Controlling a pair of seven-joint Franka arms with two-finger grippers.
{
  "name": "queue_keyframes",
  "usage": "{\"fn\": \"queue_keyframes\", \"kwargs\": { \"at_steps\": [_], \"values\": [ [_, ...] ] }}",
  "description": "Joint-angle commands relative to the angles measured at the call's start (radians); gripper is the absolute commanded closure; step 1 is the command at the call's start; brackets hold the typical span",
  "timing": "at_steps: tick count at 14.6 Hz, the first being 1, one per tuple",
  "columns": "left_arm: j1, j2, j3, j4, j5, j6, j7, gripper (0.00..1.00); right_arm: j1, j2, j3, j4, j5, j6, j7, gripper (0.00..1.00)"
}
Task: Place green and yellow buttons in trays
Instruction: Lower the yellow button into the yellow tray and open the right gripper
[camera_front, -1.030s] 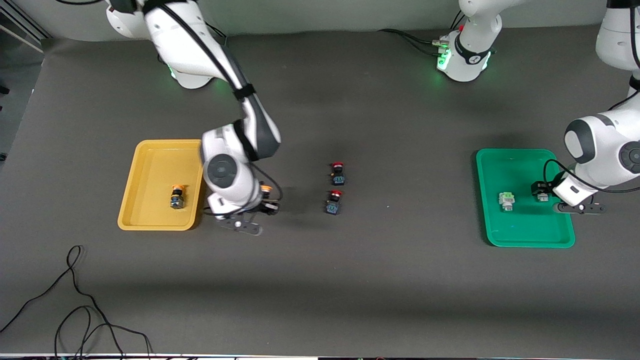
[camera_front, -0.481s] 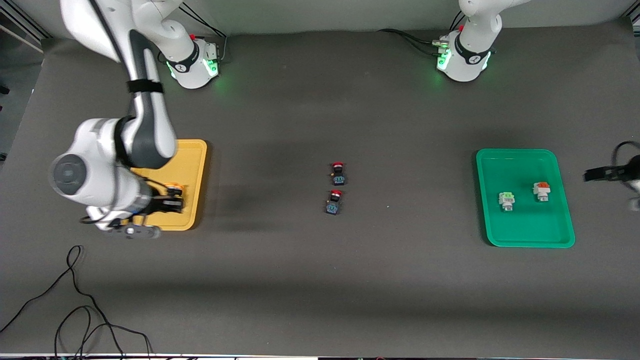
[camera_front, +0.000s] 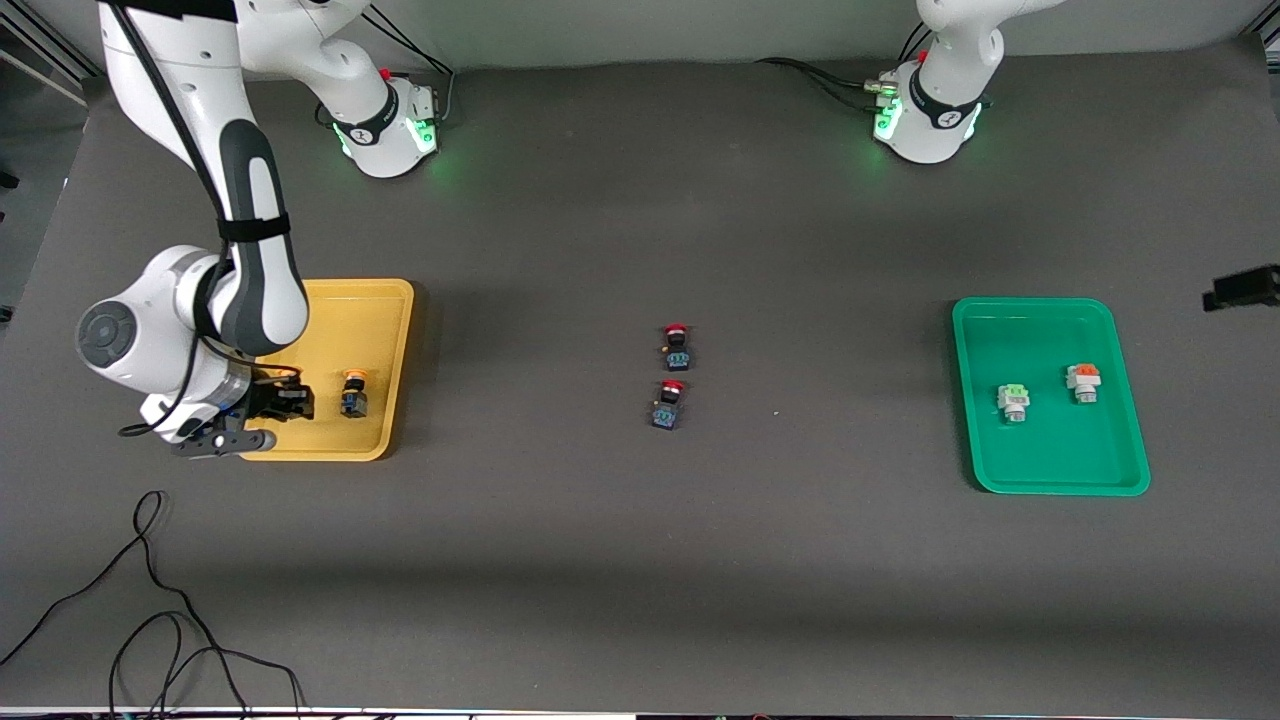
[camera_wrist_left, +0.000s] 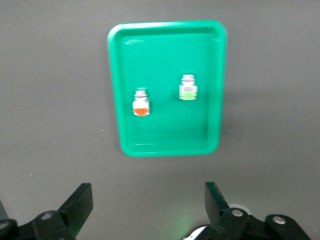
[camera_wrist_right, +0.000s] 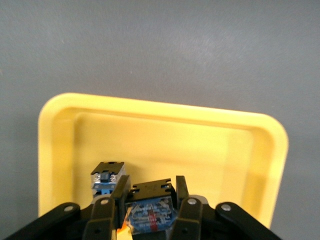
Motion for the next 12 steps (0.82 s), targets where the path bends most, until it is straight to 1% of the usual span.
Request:
{"fn": "queue_keyframes", "kwargs": {
  "at_steps": [1, 3, 6, 7, 8, 9, 10, 12],
  "values": [
    [-0.084, -0.055, 0.008, -0.009, -0.013, -0.031, -0.052, 0.0, 0.018, 0.039, -0.006, -0.022, 0.104, 0.046, -0.096, 1.0],
    [-0.151, -0.075, 0.009, -0.009, -0.017, -0.037, -0.087, 0.0, 0.016, 0.053, -0.006, -0.035, 0.129, 0.083, -0.134, 1.0],
    [-0.252, -0.091, 0.014, -0.005, -0.019, -0.039, -0.195, 0.0, 0.016, 0.061, -0.006, -0.038, 0.129, 0.083, -0.138, 1.0],
    [-0.271, -0.092, 0.015, -0.002, -0.019, -0.039, -0.212, 0.0, 0.015, 0.062, -0.006, -0.038, 0.129, 0.083, -0.139, 1.0],
    [-0.28, -0.094, 0.017, -0.002, -0.02, -0.039, -0.212, 0.0, 0.015, 0.067, -0.006, -0.038, 0.129, 0.083, -0.139, 0.85],
    [-0.294, -0.094, 0.02, -0.002, -0.023, -0.039, -0.213, 0.0, 0.015, 0.067, -0.006, -0.038, 0.129, 0.083, -0.141, 0.23],
    [-0.303, -0.092, 0.032, 0.0, -0.028, -0.037, -0.212, 0.0, 0.015, 0.064, -0.006, -0.038, 0.129, 0.082, -0.142, 0.01],
    [-0.314, -0.092, 0.057, -0.002, -0.042, -0.037, -0.2, 0.0, 0.016, 0.062, -0.006, -0.035, 0.129, 0.079, -0.144, 0.0]
  ]
}}
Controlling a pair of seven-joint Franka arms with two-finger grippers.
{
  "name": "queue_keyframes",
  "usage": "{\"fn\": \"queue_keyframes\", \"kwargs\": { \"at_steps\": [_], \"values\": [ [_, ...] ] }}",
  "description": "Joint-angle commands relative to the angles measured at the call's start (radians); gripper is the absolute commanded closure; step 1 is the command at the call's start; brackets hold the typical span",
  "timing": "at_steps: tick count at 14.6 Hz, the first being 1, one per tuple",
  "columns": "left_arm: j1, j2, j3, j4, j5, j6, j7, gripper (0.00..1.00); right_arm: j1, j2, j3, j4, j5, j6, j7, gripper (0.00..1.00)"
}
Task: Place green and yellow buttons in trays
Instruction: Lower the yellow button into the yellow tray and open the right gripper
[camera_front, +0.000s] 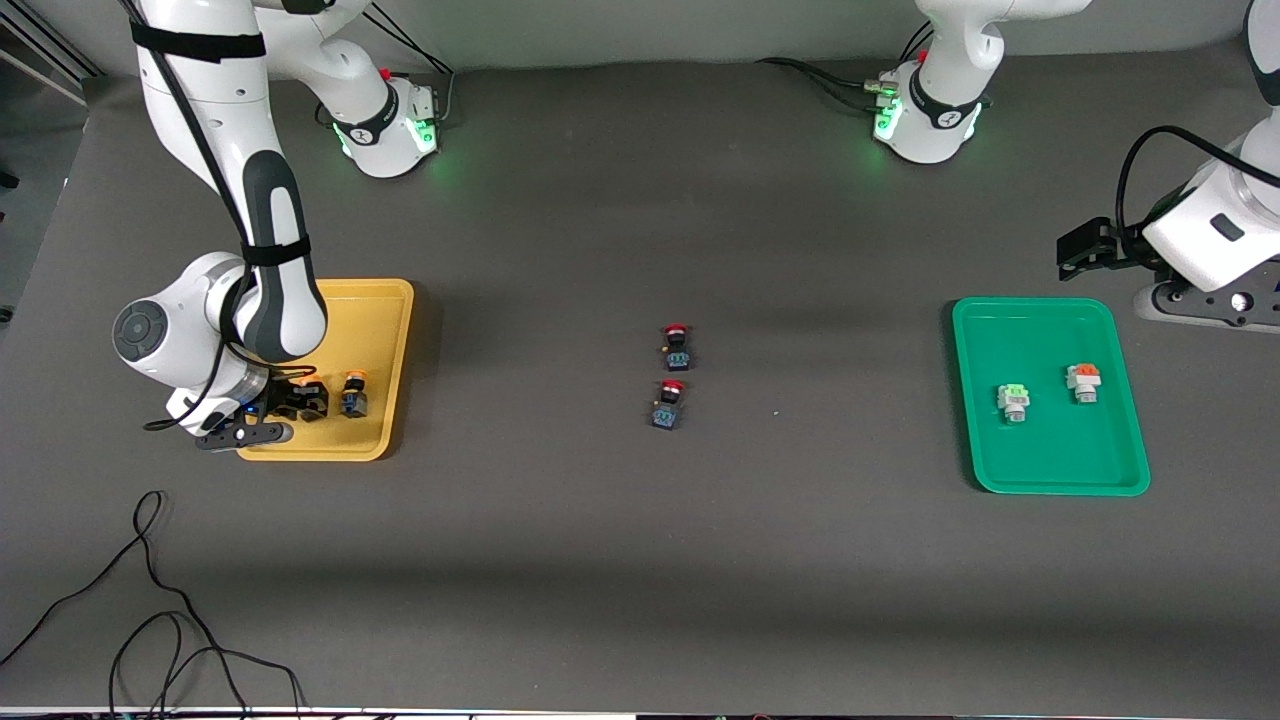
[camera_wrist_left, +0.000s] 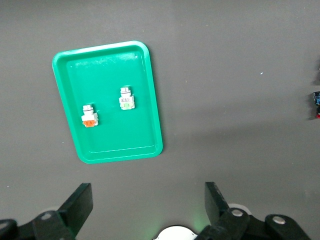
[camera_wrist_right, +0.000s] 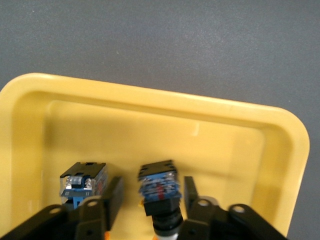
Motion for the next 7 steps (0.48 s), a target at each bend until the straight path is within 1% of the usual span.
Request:
{"fn": "queue_keyframes", "kwargs": {
  "at_steps": [1, 3, 5, 7],
  "values": [
    [-0.027, -0.015, 0.057, -0.001, -0.023, -0.009, 0.005, 0.0, 0.013, -0.005, -0.011, -0.005, 0.03, 0.008, -0.037, 0.0],
    [-0.022, -0.015, 0.059, 0.0, -0.023, -0.009, 0.005, 0.0, 0.022, -0.024, -0.013, -0.005, 0.03, -0.003, -0.024, 0.0],
    [-0.018, -0.015, 0.059, 0.0, -0.038, -0.01, 0.005, 0.0, 0.028, -0.086, -0.016, 0.002, 0.029, -0.062, 0.002, 0.0],
    [-0.018, -0.015, 0.059, 0.0, -0.04, -0.012, 0.005, 0.0, 0.045, -0.143, -0.031, 0.016, 0.015, -0.127, 0.084, 0.0]
  ]
}}
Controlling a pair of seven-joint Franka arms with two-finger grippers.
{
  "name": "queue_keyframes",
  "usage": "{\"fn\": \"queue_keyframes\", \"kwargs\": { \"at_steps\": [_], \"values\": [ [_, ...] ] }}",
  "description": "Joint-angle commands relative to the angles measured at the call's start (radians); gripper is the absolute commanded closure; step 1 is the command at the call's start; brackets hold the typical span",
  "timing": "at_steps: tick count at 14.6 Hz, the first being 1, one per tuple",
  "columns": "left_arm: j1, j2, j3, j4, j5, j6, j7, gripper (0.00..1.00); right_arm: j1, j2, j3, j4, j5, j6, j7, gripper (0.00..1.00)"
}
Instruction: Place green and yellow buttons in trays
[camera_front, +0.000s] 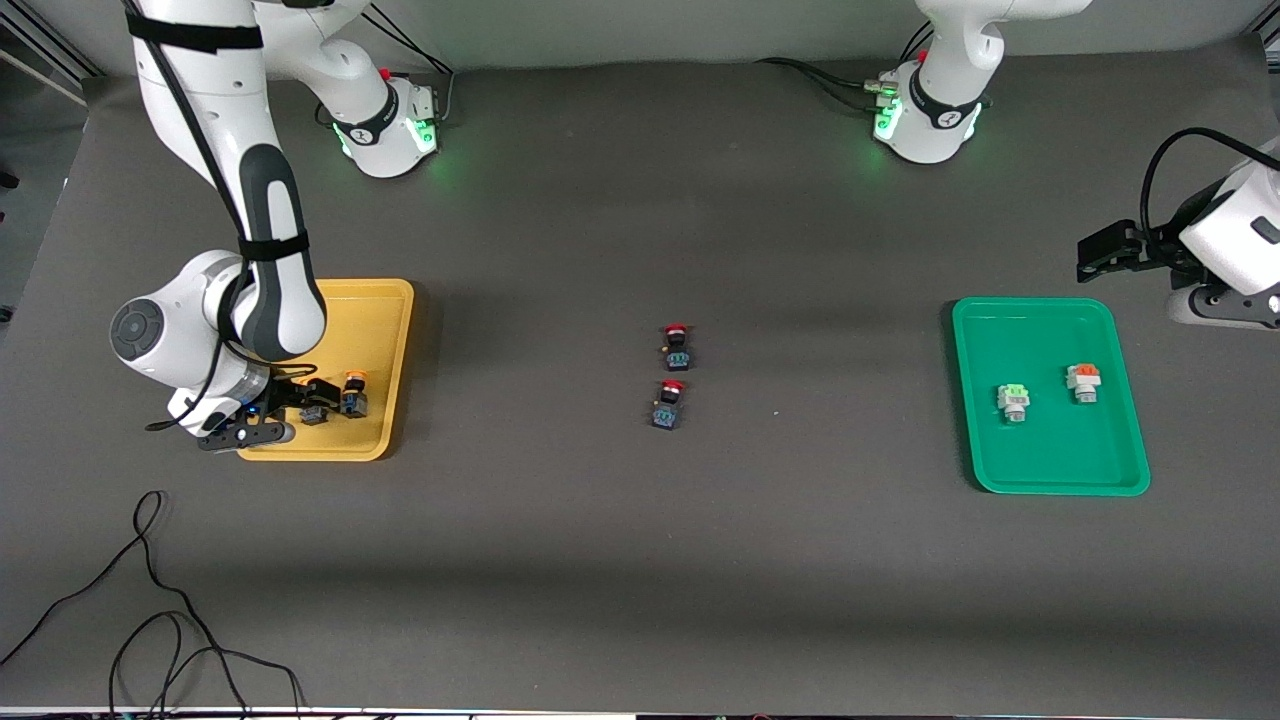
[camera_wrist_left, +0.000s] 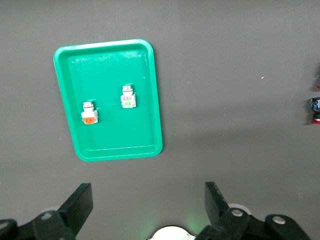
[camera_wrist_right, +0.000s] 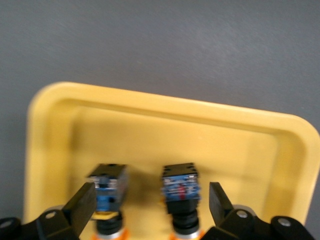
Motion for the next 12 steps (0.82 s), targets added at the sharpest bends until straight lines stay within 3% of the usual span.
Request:
{"fn": "queue_keyframes", "kwargs": {
  "at_steps": [1, 3, 5, 8, 12],
  "values": [
    [-0.014, -0.015, 0.012, 0.0, -0.013, -0.012, 0.001, 0.0, 0.055, -0.103, -0.04, 0.018, -0.013, -0.103, 0.108, 0.0],
    [-0.014, -0.015, 0.011, 0.003, -0.013, -0.012, 0.001, 0.0, 0.145, -0.109, -0.107, 0.088, -0.098, -0.204, 0.227, 0.0],
    [-0.014, -0.013, 0.012, 0.01, -0.013, -0.012, 0.001, 0.0, 0.254, -0.111, -0.225, 0.2, -0.198, -0.375, 0.318, 0.0],
    [-0.014, -0.012, 0.009, 0.01, -0.013, -0.013, 0.003, 0.0, 0.353, -0.11, -0.386, 0.369, -0.209, -0.627, 0.38, 0.0],
    [-0.015, -0.007, 0.011, 0.026, -0.009, -0.012, 0.003, 0.0, 0.361, -0.11, -0.489, 0.579, -0.255, -0.876, 0.383, 0.0]
  ]
}}
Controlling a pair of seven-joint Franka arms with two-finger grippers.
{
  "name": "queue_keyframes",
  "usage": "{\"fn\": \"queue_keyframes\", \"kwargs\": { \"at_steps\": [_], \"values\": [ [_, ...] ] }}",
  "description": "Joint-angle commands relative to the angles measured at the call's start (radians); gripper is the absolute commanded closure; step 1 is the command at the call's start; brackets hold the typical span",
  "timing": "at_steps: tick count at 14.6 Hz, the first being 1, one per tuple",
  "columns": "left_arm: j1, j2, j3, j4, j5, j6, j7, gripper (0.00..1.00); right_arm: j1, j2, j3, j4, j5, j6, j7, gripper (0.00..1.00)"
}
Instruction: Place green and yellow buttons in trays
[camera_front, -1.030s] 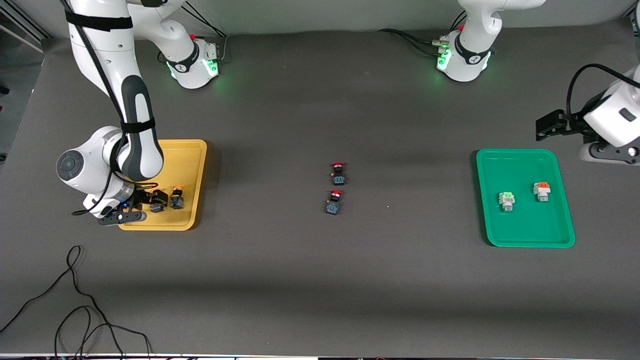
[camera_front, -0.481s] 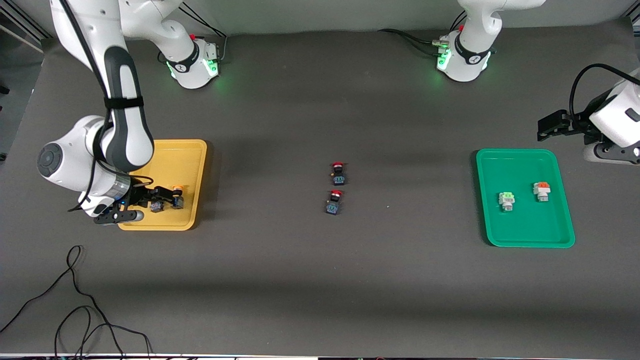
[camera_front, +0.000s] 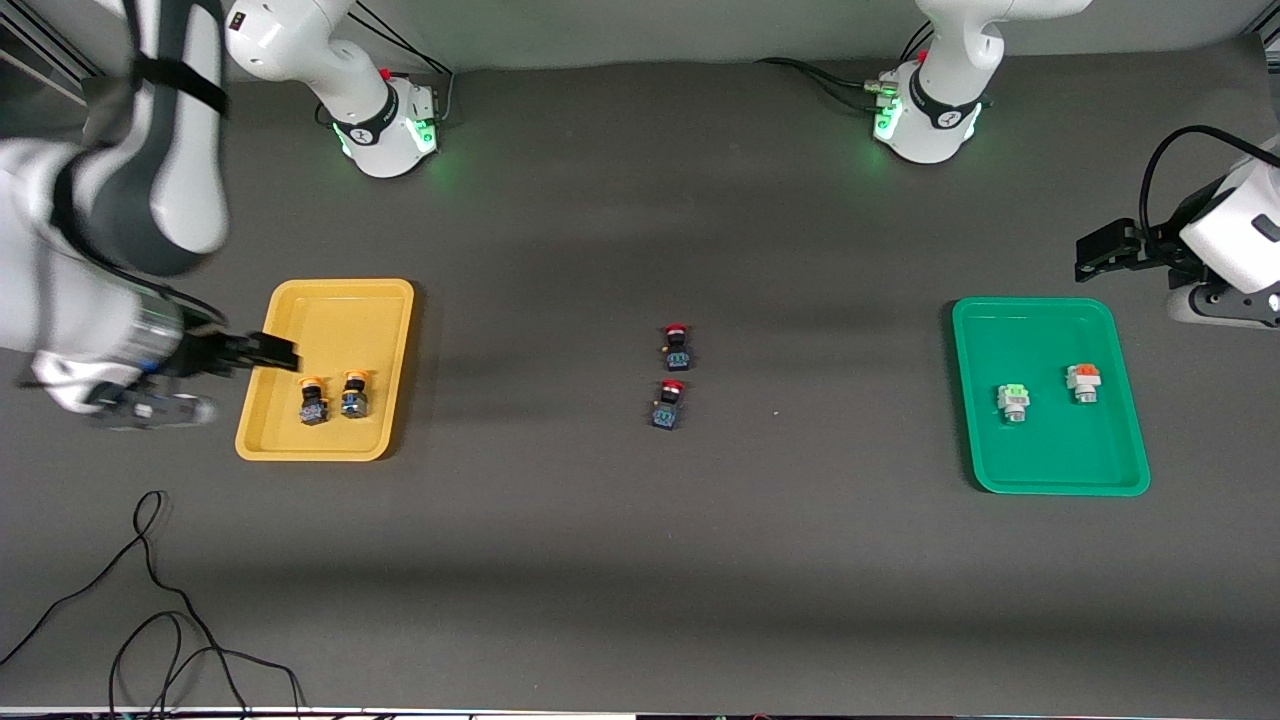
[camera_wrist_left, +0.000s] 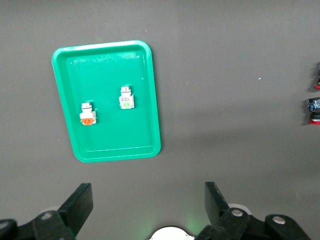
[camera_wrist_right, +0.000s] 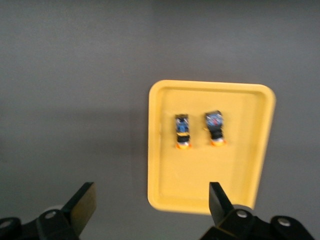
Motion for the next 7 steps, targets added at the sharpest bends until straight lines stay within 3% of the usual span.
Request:
{"fn": "queue_keyframes", "kwargs": {
  "at_steps": [1, 4, 7],
  "values": [
    [-0.014, -0.006, 0.01, 0.021, -0.004, -0.012, 0.003, 0.0, 0.001, 0.001, -0.038, 0.127, -0.06, -0.157, 0.025, 0.0],
    [-0.015, -0.011, 0.008, 0.022, -0.004, -0.006, -0.013, 0.0, 0.003, 0.001, -0.076, 0.201, -0.074, -0.26, 0.029, 0.0],
    [-0.015, -0.012, 0.008, 0.021, -0.007, -0.002, -0.017, 0.0, 0.005, -0.002, -0.128, 0.201, -0.067, -0.303, 0.016, 0.0]
  ]
}}
